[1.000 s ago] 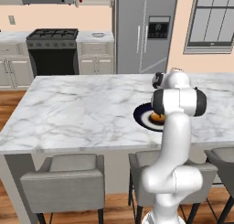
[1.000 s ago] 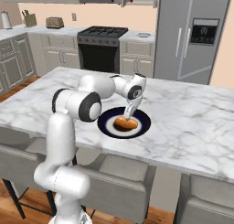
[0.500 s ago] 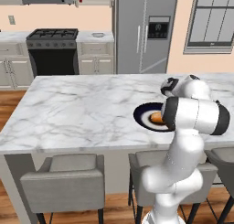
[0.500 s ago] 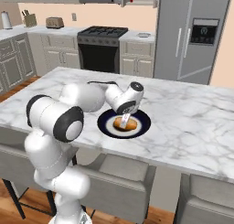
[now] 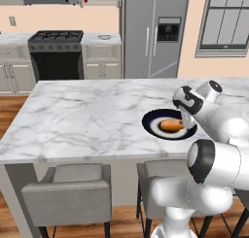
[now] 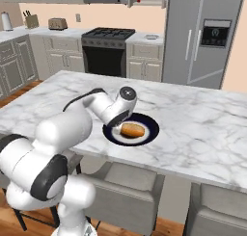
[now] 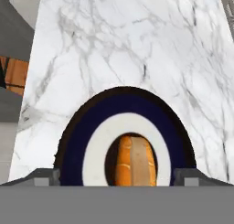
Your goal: Move the hot dog bun to the plate on the dining table and place the condiment next to that plate. Then navigate to the fridge and take the sausage and place it on the plate as well.
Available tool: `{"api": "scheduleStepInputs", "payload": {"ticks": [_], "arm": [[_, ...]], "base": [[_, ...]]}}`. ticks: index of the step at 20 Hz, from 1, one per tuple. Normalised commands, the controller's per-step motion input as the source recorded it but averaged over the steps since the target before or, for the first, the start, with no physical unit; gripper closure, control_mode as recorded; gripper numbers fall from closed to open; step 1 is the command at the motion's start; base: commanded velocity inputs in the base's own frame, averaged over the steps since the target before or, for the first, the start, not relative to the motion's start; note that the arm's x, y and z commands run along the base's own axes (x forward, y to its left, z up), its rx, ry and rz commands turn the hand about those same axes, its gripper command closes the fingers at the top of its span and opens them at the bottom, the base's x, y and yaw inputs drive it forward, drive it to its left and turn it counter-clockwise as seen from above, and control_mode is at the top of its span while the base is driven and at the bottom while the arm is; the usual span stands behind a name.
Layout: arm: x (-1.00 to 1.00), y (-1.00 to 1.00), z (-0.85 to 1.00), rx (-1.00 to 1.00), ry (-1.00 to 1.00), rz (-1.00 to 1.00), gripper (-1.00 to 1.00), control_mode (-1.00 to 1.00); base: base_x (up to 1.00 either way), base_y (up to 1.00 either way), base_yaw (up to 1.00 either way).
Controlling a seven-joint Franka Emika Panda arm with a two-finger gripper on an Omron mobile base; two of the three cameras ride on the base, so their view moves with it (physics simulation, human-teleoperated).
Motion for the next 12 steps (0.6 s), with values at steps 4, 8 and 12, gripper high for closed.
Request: {"api": "scheduleStepInputs", "payload": {"ticks": [4, 8, 12], "arm": [[-0.21, 0.15, 0.97, 0.11, 0.18, 0.0, -1.0, -1.0], [-0.54, 0.08, 0.54, 0.16, 0.1, -0.12, -1.0, -1.0], [-0.83, 0.01, 0.23, 0.23, 0.01, -0.35, -1.0, -1.0]], "base": [[0.0, 0.0, 0.0], [0.0, 0.0, 0.0], [0.0, 0.0, 0.0]]}}
